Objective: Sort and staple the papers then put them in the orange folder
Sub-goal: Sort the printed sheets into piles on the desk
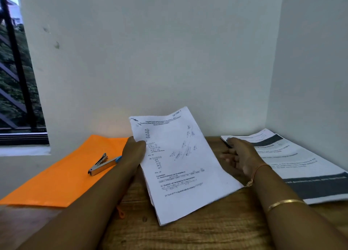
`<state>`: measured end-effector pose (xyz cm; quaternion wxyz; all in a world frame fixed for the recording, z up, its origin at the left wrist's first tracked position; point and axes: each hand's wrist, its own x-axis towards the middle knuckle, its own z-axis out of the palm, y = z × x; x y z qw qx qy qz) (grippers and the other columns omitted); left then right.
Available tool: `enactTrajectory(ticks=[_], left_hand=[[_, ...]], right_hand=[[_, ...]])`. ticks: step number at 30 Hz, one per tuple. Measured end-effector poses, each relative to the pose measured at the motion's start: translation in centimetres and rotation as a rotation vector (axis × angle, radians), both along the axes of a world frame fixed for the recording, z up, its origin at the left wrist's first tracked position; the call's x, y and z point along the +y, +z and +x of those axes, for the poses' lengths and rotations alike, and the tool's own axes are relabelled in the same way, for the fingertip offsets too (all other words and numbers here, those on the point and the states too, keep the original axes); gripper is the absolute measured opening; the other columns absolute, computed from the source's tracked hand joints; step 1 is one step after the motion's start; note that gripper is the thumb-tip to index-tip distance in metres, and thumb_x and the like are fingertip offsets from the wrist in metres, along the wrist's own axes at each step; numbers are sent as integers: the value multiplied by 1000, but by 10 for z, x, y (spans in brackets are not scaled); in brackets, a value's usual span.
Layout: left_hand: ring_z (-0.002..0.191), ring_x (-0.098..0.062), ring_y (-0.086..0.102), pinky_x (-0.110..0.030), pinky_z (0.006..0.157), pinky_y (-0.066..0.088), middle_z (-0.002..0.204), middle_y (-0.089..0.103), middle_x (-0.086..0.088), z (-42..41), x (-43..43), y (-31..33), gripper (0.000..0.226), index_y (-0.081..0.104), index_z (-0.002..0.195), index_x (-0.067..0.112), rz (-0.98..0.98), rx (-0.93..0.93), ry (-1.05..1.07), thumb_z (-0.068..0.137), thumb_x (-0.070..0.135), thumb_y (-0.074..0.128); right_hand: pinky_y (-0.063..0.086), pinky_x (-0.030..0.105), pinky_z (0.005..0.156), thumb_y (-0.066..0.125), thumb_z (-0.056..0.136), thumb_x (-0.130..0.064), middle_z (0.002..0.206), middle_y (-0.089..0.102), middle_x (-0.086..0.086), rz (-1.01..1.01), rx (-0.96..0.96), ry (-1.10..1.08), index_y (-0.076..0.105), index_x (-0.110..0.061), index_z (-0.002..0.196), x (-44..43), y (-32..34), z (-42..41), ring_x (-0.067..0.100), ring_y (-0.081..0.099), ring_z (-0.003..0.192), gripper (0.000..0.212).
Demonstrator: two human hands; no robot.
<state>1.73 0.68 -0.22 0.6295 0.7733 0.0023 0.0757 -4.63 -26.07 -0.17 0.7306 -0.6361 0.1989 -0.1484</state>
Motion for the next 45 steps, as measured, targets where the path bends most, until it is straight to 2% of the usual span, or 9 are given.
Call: enactTrajectory(ticks=[4,10,12,15,19,25,28,35,45], left_hand=[[62,-18,46,-26,50,29,75,51,-7,-1,-3,-1,23,50,74,13,166,6,-61,88,-1,38],[55,-16,39,-24,48,26,62,41,-4,-5,-4,3,34,38,60,13,293,53,-140,88,-7,37],[61,-21,46,-24,55,32,67,48,-7,-5,-3,0,30,43,65,11,337,79,-182,87,-6,38],[89,-31,58,-32,71,45,98,61,-12,-3,-1,-5,20,56,98,9,372,90,-189,88,1,40],[89,-23,51,-28,64,41,92,53,0,-4,-4,-9,10,50,102,11,456,63,-176,94,8,45],[91,-22,50,-29,71,41,121,56,-14,-7,-6,-11,29,50,119,2,440,6,-150,94,16,54],[88,-21,50,-26,55,37,119,58,-14,-6,-7,-10,29,52,117,2,475,-15,-139,95,20,53],[95,-29,51,-28,70,35,124,53,-16,-2,-6,-12,36,46,124,2,515,5,-74,99,27,43],[96,-22,51,-28,72,40,129,53,-12,-6,-6,-11,37,45,127,5,457,27,-123,95,21,54]], right_hand=[[37,23,50,53,94,-37,81,60,9,-263,66,263,63,-26,90,16,0,-7,21,57,58,15],[32,17,40,54,94,-29,64,55,1,-872,152,272,56,-15,76,19,-4,-5,12,46,48,22],[33,15,47,52,95,-27,72,56,-9,-915,120,301,56,-23,76,18,-7,-3,3,48,57,20],[43,21,73,54,92,-26,93,60,-16,-947,61,280,61,-36,90,20,-12,1,7,55,86,12],[48,34,92,54,86,-20,102,67,-1,-1008,130,238,64,-24,85,20,-19,14,21,61,100,11],[44,29,82,48,92,-17,100,64,9,-1010,182,209,66,-5,101,24,-18,13,27,59,100,24],[39,26,75,46,91,-15,96,61,6,-1058,182,178,65,-11,95,25,-15,12,24,56,93,20],[51,31,83,38,77,-24,110,68,3,-1183,190,114,67,-17,107,28,-8,12,25,63,95,42],[36,29,75,43,95,-12,119,61,10,-1296,350,-322,60,-11,110,13,7,-11,32,58,108,23]])
